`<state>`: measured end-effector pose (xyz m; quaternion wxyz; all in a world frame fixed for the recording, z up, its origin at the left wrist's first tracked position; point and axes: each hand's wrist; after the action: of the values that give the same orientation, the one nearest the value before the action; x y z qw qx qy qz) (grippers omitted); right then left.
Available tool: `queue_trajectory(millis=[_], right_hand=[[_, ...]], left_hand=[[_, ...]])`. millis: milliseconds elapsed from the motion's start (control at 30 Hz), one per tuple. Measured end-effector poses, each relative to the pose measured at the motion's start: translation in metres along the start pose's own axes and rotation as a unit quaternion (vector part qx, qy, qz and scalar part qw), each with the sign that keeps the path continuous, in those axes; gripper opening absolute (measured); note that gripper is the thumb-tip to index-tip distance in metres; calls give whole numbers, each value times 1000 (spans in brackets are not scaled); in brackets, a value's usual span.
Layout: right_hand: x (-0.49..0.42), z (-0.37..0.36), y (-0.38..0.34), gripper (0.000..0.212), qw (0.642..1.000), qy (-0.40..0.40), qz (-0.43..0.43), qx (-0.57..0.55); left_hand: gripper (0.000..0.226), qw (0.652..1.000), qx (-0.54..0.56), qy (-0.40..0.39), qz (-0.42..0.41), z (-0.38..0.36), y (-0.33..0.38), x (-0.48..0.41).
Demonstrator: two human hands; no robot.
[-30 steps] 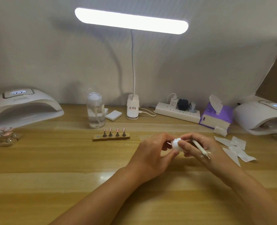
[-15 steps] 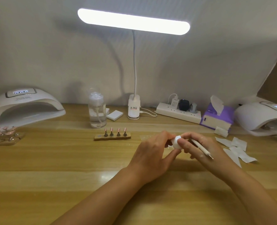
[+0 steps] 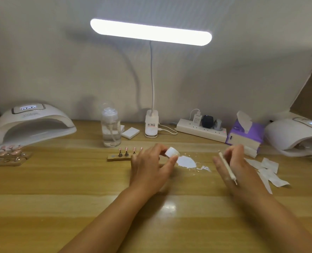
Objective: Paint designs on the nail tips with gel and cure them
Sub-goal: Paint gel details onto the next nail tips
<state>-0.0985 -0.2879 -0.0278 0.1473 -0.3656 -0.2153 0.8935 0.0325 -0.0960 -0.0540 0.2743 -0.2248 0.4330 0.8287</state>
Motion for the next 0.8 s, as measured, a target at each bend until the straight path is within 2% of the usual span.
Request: queue_trajectory(millis=[67,133,200,267,433,633,800], right_hand=[[2,-2,-1,17,998,-41,34,39],[2,-2,-2,13,995,-56,67,50],[1,0,-4,19,993,-74,82,52],[2,0,-6,30,990,-86,96,51],[7,-8,-16,24,981,-67,152,102],[10,-19,-13,16,976,-62,154,142],[13,-25,-16,26,975,-49,169,137]], left_hand=[[30,999,-30,-14,1,1,-3,0],[26,999,-19,-31,10,2,-5,1],[20,999,-13,-40,23,2,-8,-1],[23,998,-26,-52,24,4,-10,-1],[29,995,-55,-77,-4,6,-9,0],[42,988,-141,-68,-17,2,-10,-1],[47,981,-169,-91,-28,3,-6,-4]])
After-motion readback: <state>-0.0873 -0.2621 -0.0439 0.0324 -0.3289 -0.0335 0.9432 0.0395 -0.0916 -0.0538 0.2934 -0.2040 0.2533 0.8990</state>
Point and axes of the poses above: each hand's wrist, its own x-axis away from the middle knuckle, its own z-axis out of the back of the hand, y = z × x, and after that the axes turned 10 degrees about y, right-handed
